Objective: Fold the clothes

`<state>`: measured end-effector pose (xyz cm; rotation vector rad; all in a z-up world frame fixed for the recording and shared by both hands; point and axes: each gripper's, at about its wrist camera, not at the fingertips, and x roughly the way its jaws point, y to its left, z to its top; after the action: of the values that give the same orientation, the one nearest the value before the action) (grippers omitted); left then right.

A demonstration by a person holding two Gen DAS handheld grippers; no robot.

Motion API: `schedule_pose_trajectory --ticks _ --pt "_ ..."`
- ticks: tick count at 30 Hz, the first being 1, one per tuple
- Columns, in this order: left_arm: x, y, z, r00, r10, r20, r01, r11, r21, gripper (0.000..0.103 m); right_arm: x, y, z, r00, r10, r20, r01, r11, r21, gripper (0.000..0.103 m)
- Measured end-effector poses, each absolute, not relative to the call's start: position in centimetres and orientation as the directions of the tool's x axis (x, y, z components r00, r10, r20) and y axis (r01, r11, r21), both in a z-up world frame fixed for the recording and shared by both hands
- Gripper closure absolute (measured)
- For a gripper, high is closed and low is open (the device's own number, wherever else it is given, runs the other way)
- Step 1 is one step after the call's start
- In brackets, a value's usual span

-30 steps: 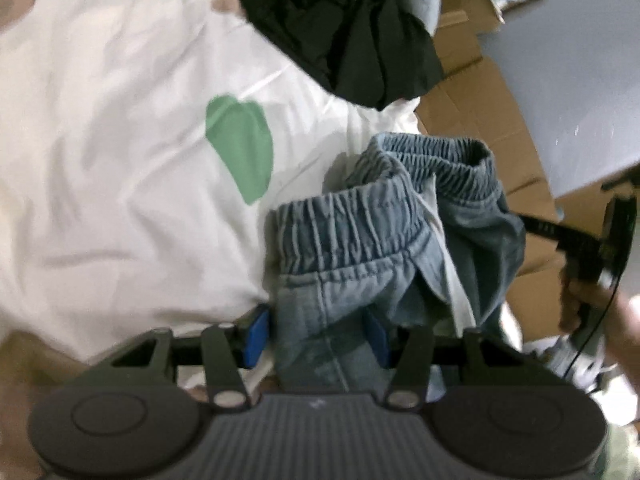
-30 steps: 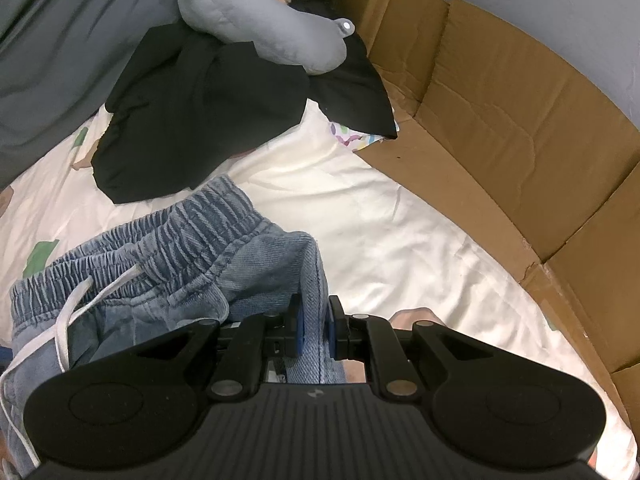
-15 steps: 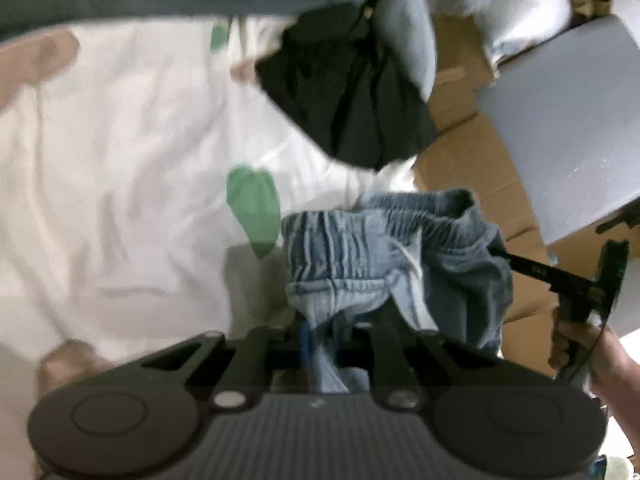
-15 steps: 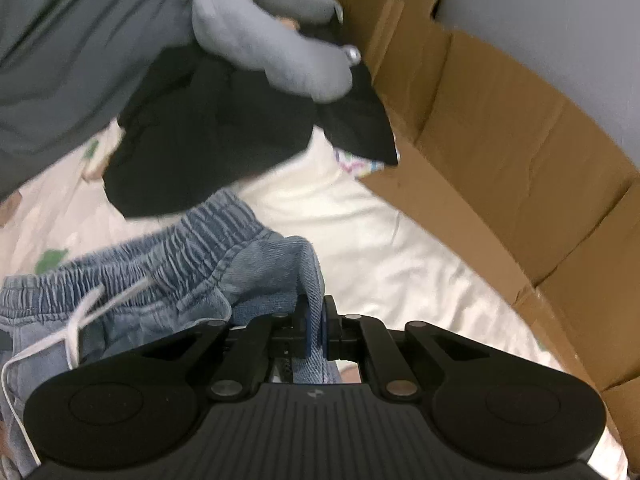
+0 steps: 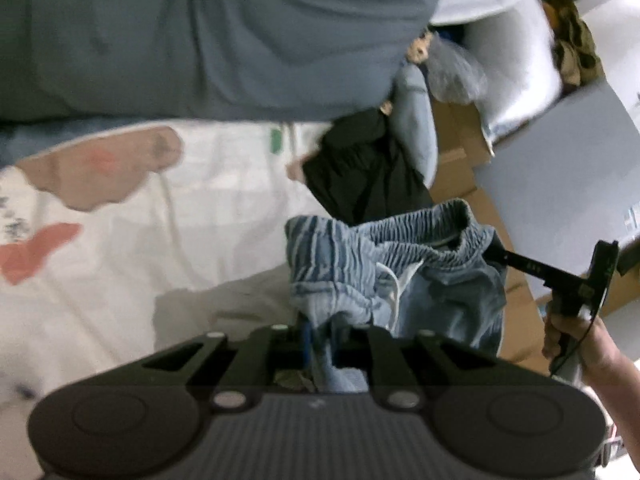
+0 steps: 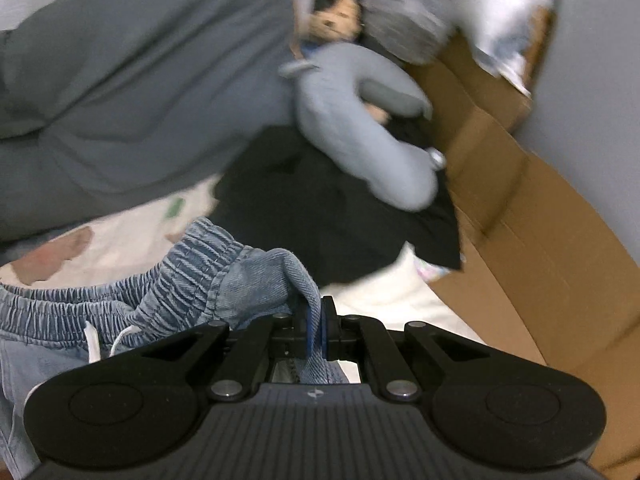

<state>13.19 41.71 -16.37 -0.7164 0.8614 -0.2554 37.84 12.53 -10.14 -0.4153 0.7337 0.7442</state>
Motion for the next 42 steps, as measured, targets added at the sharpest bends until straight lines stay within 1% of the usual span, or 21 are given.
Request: schedule_pose_trajectory --ticks 6,13,18,26,30,35,37,39,40,41,42 --pt "11.6 45.1 -14.4 0.679 -0.402 -0.614 -0.126 0.76 -0.637 0.094 36.9 18.0 -9.0 0.471 0.508 -0.721 -0.791 0.605 -0.089 0.1" --pt "11.3 48.2 -12.8 0.702 -0.325 -0.634 -0.175 0.785 -0.595 0.094 36.4 24.0 -9.1 0.443 0.54 -0.716 -0.823 0.561 -0.086 0.1" --pt "11.2 51.2 -12.8 0.717 -0.254 -0.649 -0.244 0.781 -0.575 0.094 36.5 27.8 -9.5 0.419 0.561 -0.714 -0.833 0.551 -0.055 0.1" --pt "11.5 54.6 -13.3 0.728 -0.178 -0.662 -0.296 0.79 -0.538 0.094 36.1 33.7 -11.2 0.372 0.579 -0.725 -0.858 0.514 -0.03 0.1" --pt "12.5 55.7 -16.0 0.702 -0.168 -0.692 -0.332 0.782 -0.527 0.094 36.8 36.2 -13.5 0.366 0.556 -0.747 -0.857 0.514 -0.038 0.1" --pt "14.8 55.6 -19.8 0.657 -0.149 -0.739 -0.338 0.818 -0.465 0.094 38.6 38.2 -17.3 0.366 0.502 -0.784 -0.847 0.528 -0.057 0.1" --pt "15.7 56.0 -21.9 0.623 -0.168 -0.764 -0.374 0.794 -0.479 0.094 39.5 38.7 -18.8 0.365 0.482 -0.797 -0.842 0.536 -0.061 0.1" --pt "16.3 55.9 -23.5 0.6 -0.175 -0.781 -0.381 0.795 -0.471 0.091 40.5 39.2 -20.2 0.352 0.463 -0.813 -0.833 0.551 -0.047 0.097" --pt "16.6 55.7 -23.9 0.585 -0.174 -0.792 -0.38 0.804 -0.457 0.09 41.1 39.3 -20.9 0.338 0.455 -0.824 -0.829 0.559 -0.031 0.093" --pt "16.7 55.5 -24.3 0.572 -0.172 -0.802 -0.378 0.813 -0.443 0.087 41.6 39.4 -21.4 0.325 0.45 -0.832 -0.825 0.564 -0.017 0.09" --pt "16.9 55.3 -24.7 0.559 -0.169 -0.812 -0.375 0.822 -0.429 0.084 41.9 39.4 -21.7 0.318 0.448 -0.836 -0.824 0.566 -0.011 0.083"
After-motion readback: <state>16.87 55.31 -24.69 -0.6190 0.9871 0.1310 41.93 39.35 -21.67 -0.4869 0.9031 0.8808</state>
